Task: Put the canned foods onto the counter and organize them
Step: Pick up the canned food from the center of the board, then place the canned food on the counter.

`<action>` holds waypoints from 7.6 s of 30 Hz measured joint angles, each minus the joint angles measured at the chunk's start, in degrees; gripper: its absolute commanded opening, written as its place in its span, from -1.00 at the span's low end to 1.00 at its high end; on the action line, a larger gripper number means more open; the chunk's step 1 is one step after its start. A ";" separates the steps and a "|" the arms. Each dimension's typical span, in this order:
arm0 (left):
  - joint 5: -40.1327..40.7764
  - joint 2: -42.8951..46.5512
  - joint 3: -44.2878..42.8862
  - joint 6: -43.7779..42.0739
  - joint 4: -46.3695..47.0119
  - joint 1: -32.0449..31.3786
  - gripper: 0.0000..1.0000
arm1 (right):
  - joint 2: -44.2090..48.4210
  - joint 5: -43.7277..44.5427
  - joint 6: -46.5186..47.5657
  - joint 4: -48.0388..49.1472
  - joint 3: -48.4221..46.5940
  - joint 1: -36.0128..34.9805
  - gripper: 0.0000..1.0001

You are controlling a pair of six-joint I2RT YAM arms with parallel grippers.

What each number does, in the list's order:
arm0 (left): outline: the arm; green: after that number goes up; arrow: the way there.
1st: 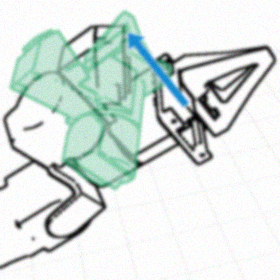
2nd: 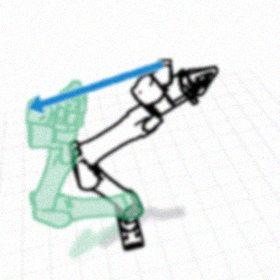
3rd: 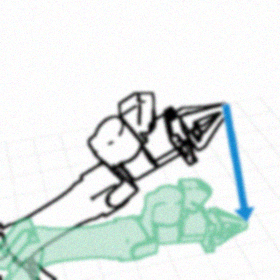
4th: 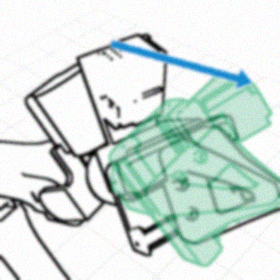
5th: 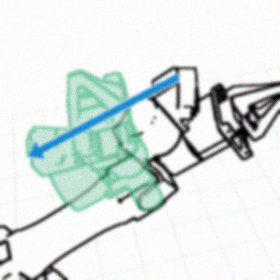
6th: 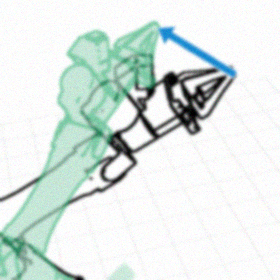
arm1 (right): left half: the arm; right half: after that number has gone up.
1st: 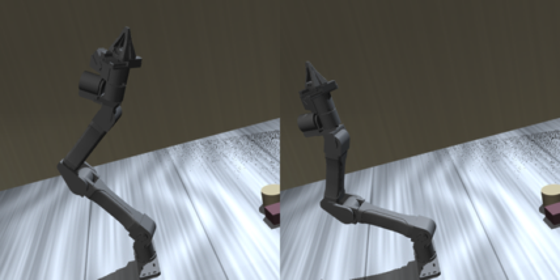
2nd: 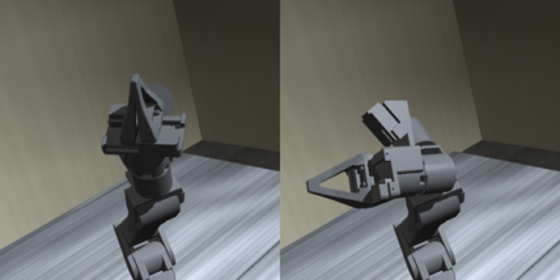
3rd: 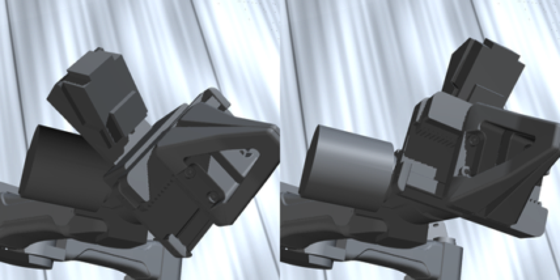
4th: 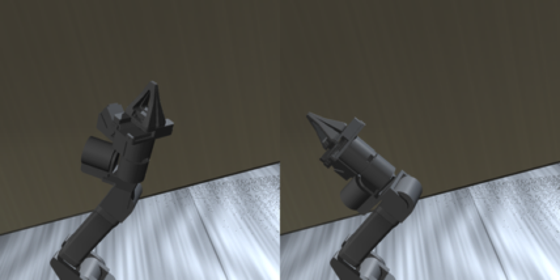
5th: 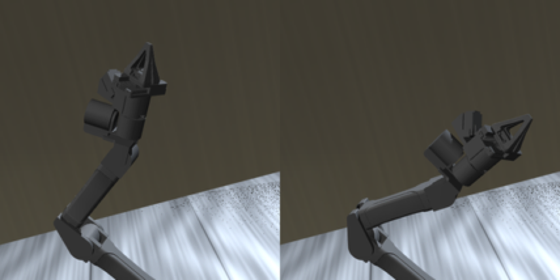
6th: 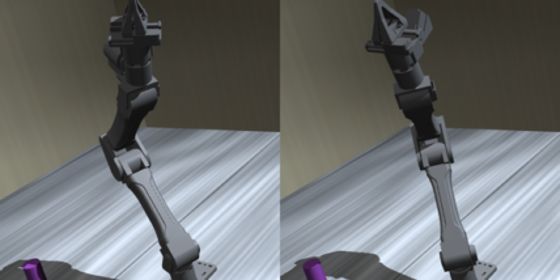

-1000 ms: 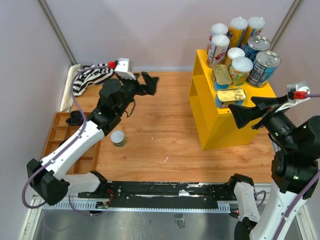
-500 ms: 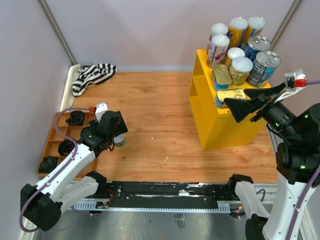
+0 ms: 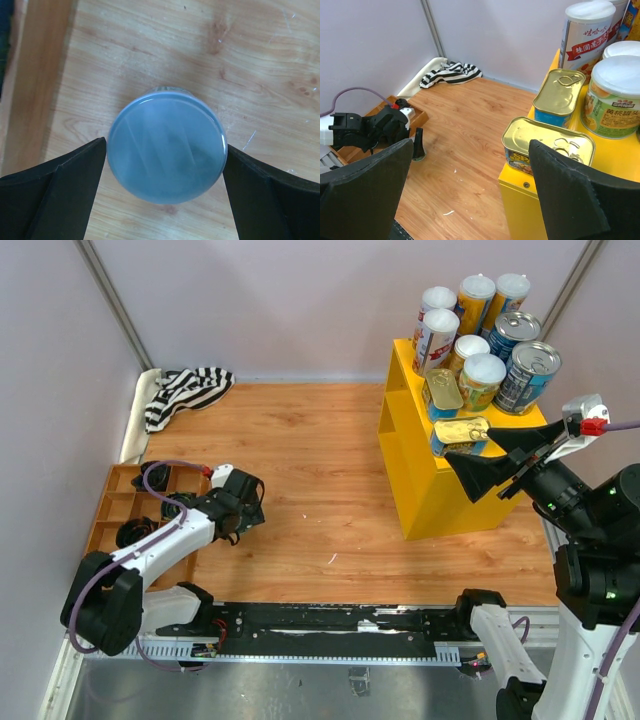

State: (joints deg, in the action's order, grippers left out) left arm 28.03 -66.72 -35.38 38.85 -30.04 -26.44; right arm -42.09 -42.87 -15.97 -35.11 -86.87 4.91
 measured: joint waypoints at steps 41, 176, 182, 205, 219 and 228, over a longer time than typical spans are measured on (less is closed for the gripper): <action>-22.99 -3.26 -42.77 -28.06 -12.02 -13.94 -0.99 | -0.61 -3.48 2.10 3.45 5.73 -1.66 0.97; -41.38 -20.92 -84.52 -24.20 -19.87 -19.45 -0.99 | -21.24 55.06 43.41 39.98 13.31 -65.29 0.34; -41.51 -20.92 -84.52 -23.17 -19.76 -19.28 -0.99 | -21.20 55.65 44.50 41.18 14.05 -65.24 -0.35; -50.29 -11.13 -69.68 -19.98 1.86 -14.73 0.99 | -13.66 56.43 37.33 44.70 22.91 -65.22 -0.99; -48.43 -4.94 -55.19 -12.90 22.82 -6.03 0.99 | -0.85 60.67 35.56 34.51 16.96 -65.22 -0.99; -50.58 -8.39 -53.81 -9.94 28.30 -4.90 0.99 | -2.56 71.54 37.22 28.24 1.60 -65.22 -0.99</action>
State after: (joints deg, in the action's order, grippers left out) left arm -22.55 -75.11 -89.19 28.91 -1.74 -31.33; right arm -44.64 28.67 21.26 -6.87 -85.27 -60.31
